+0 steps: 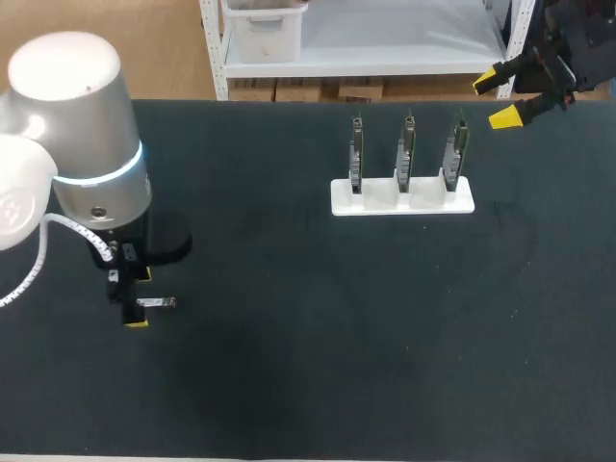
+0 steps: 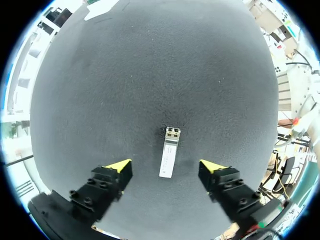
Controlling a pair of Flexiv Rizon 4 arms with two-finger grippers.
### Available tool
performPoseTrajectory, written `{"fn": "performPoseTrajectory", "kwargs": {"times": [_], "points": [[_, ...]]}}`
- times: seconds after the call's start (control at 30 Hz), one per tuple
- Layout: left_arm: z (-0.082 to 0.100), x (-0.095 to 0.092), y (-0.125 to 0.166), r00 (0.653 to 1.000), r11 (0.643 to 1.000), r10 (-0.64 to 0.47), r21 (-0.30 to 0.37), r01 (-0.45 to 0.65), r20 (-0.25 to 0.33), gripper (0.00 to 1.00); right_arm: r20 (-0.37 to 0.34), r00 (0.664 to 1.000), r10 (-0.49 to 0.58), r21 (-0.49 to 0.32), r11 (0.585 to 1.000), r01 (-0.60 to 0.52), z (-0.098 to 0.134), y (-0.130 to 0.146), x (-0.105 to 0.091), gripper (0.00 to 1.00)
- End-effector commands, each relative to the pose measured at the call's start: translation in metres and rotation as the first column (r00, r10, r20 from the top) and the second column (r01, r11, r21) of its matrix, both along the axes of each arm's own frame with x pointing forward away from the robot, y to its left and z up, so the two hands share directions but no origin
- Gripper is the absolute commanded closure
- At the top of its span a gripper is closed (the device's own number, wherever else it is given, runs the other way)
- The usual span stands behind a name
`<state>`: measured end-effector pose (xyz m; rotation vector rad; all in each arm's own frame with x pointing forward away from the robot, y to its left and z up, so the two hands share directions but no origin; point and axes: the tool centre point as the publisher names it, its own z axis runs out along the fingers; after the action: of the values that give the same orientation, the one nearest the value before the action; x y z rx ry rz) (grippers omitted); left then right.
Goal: Pick up the optical module with the left hand, and insert it into the network port with the right hand.
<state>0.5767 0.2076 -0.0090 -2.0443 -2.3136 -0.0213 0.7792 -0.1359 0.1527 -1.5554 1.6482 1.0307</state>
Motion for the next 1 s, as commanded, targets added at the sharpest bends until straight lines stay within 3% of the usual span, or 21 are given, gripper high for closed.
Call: {"fn": "performPoseTrajectory", "kwargs": {"times": [0.03, 0.47, 0.6, 1.0], "points": [[-0.003, 0.007, 0.000, 1.000, 1.000, -0.006, 0.001, 0.006, -0.016, 1.00, 0.004, 1.000, -0.005, -0.002, 1.000, 0.005, 0.000, 0.000, -0.002, 0.00], [-0.010, 0.009, 0.000, 0.999, 1.000, -0.011, -0.011, 0.011, -0.031, 1.00, 0.004, 1.000, -0.005, -0.002, 1.000, 0.005, 0.000, 0.000, -0.002, 0.00], [-0.006, 0.014, -0.002, 1.000, 0.999, 0.005, -0.031, -0.005, -0.006, 1.00, 0.004, 1.000, -0.005, -0.002, 1.000, 0.005, 0.000, 0.000, -0.002, 0.00], [0.040, 0.068, -0.034, 0.988, 0.972, 0.078, -0.230, -0.046, 0.132, 1.00, 0.004, 1.000, -0.005, -0.002, 1.000, 0.005, 0.000, 0.000, -0.002, 0.00]]}}
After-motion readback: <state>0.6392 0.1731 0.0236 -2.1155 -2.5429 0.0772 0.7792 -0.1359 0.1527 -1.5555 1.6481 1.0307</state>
